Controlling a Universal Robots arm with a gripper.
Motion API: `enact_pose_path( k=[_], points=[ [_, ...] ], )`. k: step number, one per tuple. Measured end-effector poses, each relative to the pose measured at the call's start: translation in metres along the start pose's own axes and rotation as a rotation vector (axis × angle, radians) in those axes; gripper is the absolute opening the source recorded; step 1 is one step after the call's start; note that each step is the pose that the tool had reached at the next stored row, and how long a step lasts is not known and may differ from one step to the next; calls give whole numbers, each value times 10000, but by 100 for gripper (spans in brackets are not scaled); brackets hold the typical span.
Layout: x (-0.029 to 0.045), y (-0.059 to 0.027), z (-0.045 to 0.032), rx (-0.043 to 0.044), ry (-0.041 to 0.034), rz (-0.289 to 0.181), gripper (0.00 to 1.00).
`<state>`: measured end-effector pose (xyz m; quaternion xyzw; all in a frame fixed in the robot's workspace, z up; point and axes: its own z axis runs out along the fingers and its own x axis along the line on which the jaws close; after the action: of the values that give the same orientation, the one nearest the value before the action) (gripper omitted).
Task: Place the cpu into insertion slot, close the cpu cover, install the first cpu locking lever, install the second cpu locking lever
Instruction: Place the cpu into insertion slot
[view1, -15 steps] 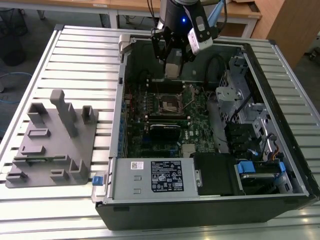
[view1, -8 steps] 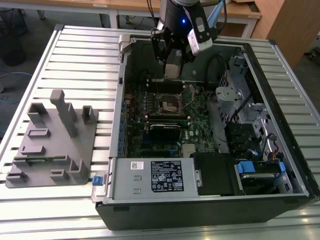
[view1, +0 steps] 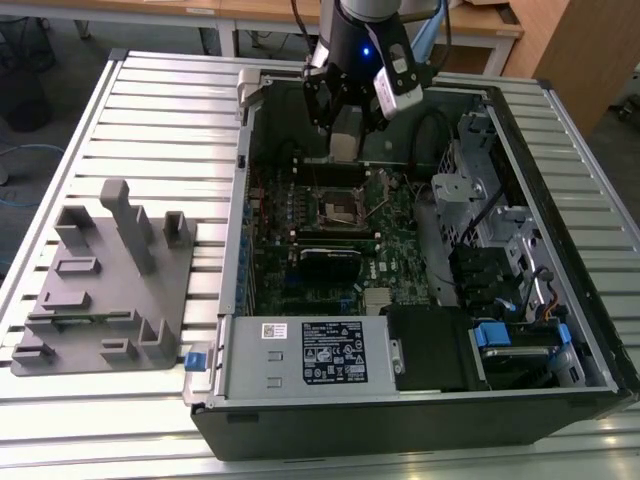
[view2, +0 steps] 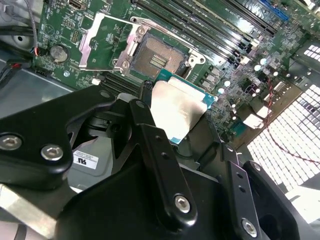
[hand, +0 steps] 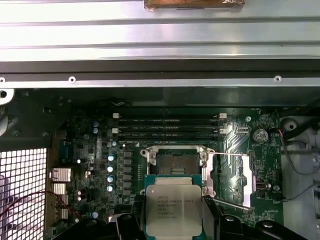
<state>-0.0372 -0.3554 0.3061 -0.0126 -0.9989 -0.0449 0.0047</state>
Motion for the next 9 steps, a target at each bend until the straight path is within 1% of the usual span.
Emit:
enact_pose_path(
  k=[9],
  points=[
    [1, -8, 89, -1, -40, -4, 54]
  ],
)
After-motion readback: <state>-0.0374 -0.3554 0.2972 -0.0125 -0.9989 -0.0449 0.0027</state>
